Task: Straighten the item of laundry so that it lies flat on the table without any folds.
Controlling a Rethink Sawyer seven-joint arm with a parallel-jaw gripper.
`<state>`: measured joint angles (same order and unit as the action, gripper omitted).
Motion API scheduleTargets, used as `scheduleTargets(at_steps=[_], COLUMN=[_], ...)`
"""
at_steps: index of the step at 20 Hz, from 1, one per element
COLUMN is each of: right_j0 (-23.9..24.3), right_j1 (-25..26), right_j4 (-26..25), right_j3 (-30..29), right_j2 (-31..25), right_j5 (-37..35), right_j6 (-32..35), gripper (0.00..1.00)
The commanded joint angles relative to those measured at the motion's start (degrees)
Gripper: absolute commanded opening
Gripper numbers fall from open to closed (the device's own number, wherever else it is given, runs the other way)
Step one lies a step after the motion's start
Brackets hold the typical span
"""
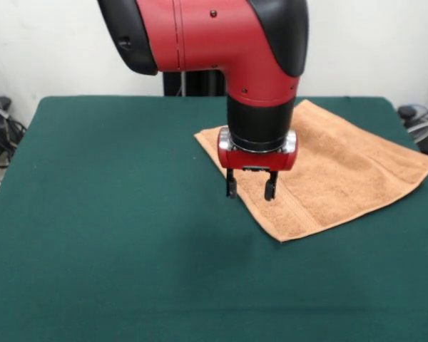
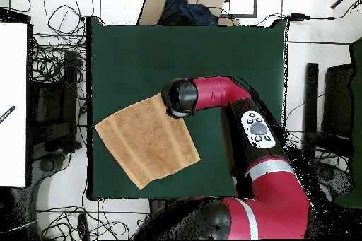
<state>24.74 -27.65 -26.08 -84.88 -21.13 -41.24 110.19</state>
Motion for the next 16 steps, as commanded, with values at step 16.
scheduleTargets(at_steps=[16], right_j0=[-5.1], right_j1=[4.6], right_j4=[-2.3], right_j3=[-2.7], right_j2=[2.8], right_j5=[9.6], right_j6=[4.7], gripper=[1.00])
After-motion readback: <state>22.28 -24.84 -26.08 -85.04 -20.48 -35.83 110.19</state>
